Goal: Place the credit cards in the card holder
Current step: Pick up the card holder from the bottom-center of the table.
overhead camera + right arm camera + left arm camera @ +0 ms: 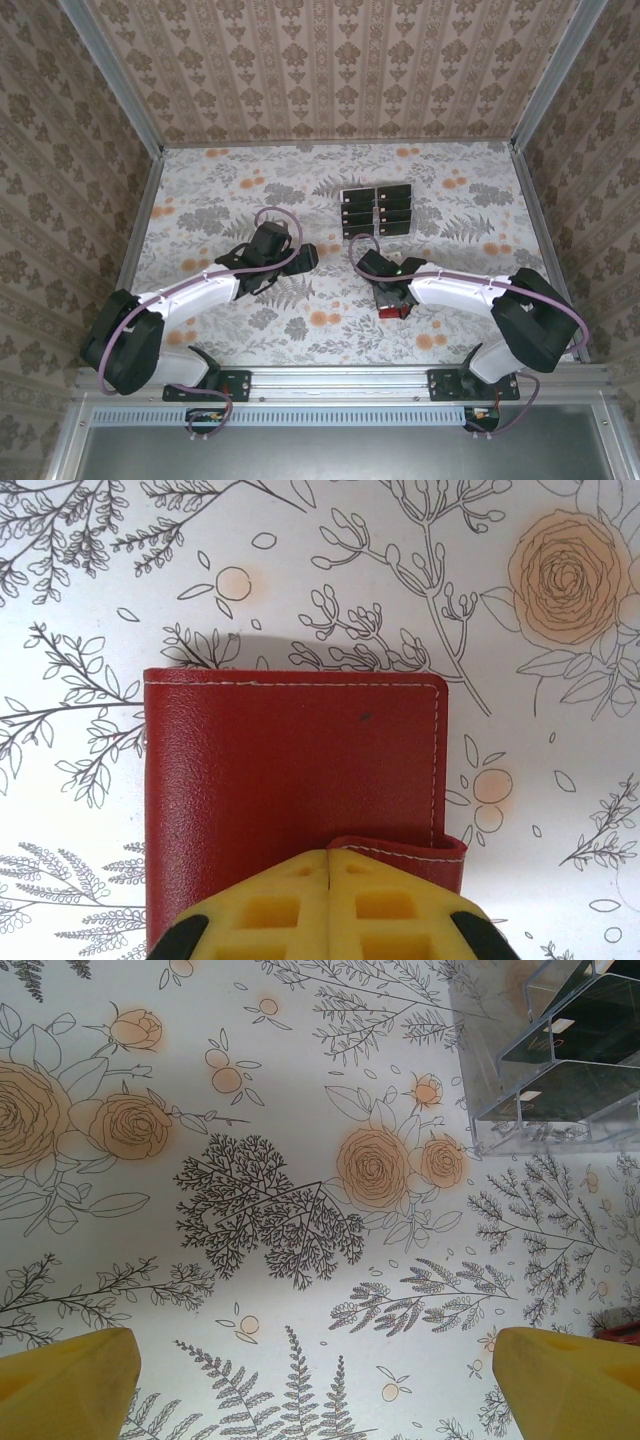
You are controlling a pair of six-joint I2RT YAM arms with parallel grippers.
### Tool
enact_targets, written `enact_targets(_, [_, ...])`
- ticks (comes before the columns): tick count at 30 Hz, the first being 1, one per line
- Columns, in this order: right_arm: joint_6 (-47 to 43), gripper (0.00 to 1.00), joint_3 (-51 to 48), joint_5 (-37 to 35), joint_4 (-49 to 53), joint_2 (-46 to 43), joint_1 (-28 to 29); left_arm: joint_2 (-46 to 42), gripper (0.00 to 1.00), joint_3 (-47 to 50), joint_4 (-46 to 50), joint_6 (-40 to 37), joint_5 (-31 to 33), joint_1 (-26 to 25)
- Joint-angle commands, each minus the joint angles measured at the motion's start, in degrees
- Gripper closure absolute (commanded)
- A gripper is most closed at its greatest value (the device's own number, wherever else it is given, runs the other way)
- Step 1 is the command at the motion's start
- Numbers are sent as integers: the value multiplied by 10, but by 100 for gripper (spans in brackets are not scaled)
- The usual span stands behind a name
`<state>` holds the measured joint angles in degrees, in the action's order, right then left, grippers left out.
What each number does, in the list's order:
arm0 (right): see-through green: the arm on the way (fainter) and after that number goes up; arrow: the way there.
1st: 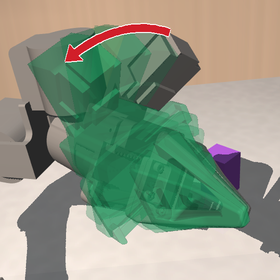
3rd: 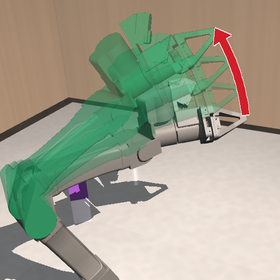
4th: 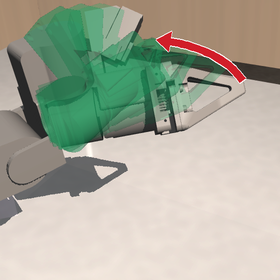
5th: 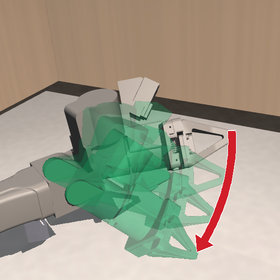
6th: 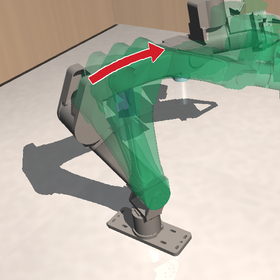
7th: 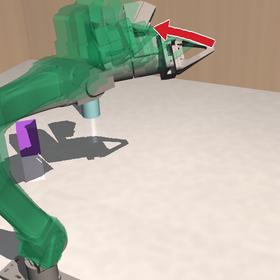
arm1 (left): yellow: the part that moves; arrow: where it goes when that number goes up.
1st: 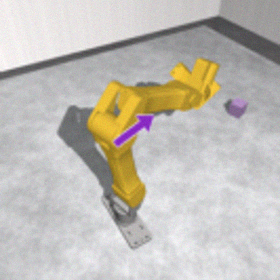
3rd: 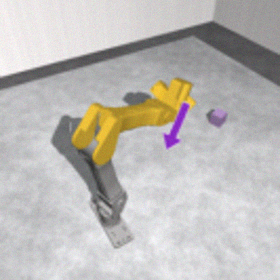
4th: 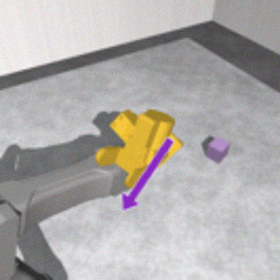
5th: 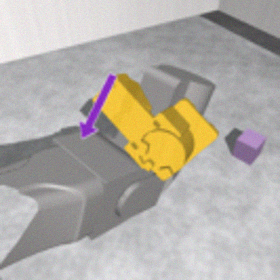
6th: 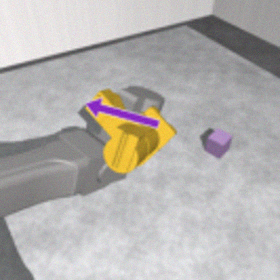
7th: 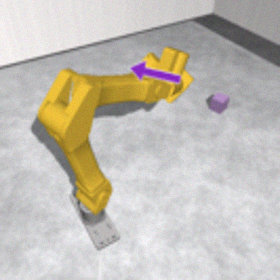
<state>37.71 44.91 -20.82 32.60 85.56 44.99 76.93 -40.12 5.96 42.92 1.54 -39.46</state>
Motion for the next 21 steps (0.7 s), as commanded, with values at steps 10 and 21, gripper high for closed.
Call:
enact_targets(10, [12, 100, 6, 70, -10, -107, 0, -16, 0, 7, -1, -10, 1, -4])
enact_targets(21, [67, 100, 7, 155, -124, -62, 15, -25, 0, 22, 3, -10, 4, -3])
